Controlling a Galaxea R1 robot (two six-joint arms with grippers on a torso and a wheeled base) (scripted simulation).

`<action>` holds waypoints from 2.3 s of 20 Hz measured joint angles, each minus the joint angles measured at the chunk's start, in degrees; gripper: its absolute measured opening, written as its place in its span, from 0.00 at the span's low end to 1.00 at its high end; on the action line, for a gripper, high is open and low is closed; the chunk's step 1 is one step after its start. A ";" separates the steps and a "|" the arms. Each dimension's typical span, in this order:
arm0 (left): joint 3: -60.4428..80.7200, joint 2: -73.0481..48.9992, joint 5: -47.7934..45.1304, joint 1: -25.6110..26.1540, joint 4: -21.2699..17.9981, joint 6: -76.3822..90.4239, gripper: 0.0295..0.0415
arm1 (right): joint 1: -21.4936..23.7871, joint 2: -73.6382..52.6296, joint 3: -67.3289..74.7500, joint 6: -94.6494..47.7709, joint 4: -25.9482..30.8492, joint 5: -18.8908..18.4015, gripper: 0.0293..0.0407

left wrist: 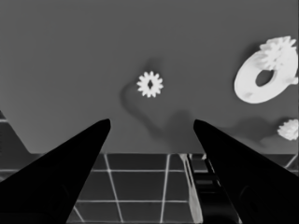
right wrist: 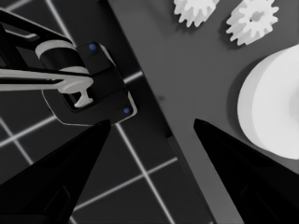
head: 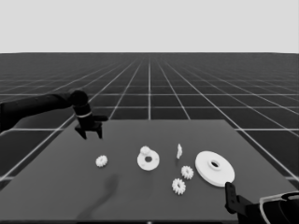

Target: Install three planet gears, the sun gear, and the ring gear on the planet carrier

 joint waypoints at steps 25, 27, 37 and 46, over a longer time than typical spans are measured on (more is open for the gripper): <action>1.43 -0.83 -1.66 2.85 2.24 -0.34 0.14 | 0.00 0.00 0.00 0.00 0.00 0.00 0.81; 0.44 -0.38 -0.58 0.88 0.76 0.10 0.14 | 0.00 0.00 0.00 0.00 0.00 0.00 0.81; -3.72 29.53 -0.75 -0.06 -0.48 -25.56 0.14 | 0.00 0.00 0.00 0.00 0.00 0.00 0.81; -12.41 33.15 -6.64 19.08 17.63 -21.53 0.14 | 0.00 0.00 0.00 0.00 0.00 0.00 0.81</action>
